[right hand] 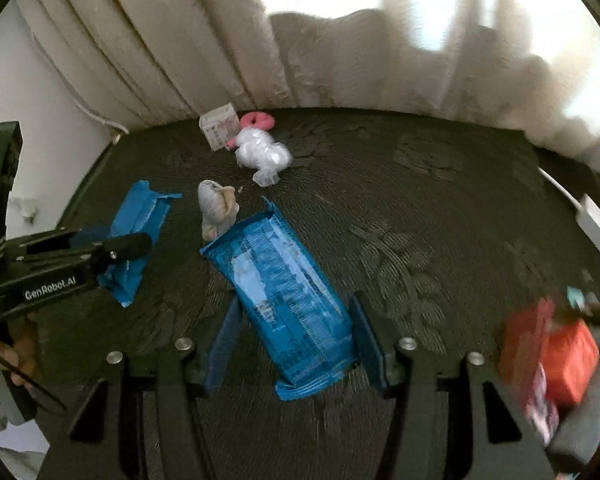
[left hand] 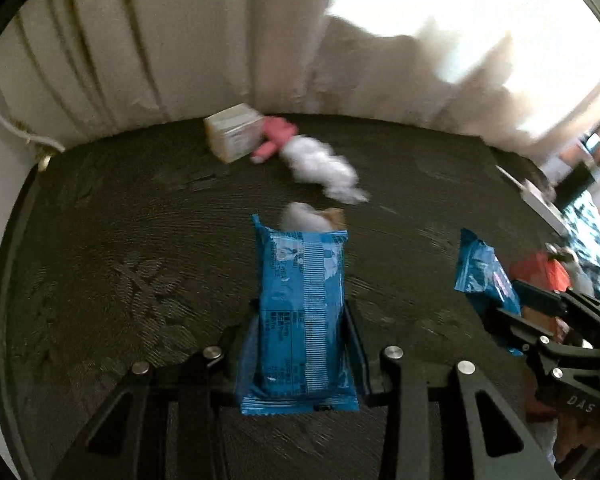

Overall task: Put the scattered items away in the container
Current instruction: 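Grasp the large blue packet with the left gripper while the right gripper grasps the other blue packet, then carry both blue packets into the red box and lower them inside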

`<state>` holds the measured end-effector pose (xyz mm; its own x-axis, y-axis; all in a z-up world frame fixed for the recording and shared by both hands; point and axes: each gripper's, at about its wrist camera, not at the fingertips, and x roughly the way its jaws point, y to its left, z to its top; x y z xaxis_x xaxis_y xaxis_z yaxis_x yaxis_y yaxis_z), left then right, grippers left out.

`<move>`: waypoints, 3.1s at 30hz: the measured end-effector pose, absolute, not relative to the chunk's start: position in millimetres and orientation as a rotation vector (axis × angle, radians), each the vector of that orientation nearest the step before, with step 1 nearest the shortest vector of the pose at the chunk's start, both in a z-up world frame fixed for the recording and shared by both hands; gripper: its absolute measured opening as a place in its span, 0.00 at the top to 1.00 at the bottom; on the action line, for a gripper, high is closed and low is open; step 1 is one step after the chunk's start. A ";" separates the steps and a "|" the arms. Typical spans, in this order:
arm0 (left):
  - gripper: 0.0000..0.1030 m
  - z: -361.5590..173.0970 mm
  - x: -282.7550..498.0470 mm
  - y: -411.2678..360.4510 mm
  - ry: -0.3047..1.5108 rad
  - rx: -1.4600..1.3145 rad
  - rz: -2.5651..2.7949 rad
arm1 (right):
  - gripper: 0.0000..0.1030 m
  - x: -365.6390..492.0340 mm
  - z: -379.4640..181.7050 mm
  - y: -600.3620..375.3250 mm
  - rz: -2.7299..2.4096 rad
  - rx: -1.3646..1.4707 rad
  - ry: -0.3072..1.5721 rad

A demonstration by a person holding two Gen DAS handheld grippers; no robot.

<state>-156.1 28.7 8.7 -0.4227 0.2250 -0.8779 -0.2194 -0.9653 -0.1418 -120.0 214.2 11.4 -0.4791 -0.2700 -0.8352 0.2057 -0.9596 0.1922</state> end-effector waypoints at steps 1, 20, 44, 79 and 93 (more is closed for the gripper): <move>0.61 14.2 -147.9 38.1 0.010 -1.494 2.439 | 0.43 -113.4 13.7 219.6 -2.497 1.415 -0.114; 0.61 54.6 -19.7 189.8 0.134 -1.337 2.262 | 0.43 44.8 33.7 383.5 -2.721 1.401 -0.457; 0.61 34.9 22.0 316.5 0.060 -1.335 2.206 | 0.43 75.8 19.3 500.0 -2.774 1.362 -0.777; 0.46 7.0 8.5 308.8 0.065 -1.476 2.154 | 0.43 59.0 4.1 494.6 -2.720 1.429 -0.739; 0.46 14.2 4.7 283.3 0.021 -1.477 2.203 | 0.43 56.8 5.5 468.6 -2.640 1.412 -0.745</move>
<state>4.7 283.3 14.2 -0.2990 0.3822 -0.8744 -0.3985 -0.8826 -0.2495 56.8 468.6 5.5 -0.5797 -0.2691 -0.7691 -0.1725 -0.8819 0.4386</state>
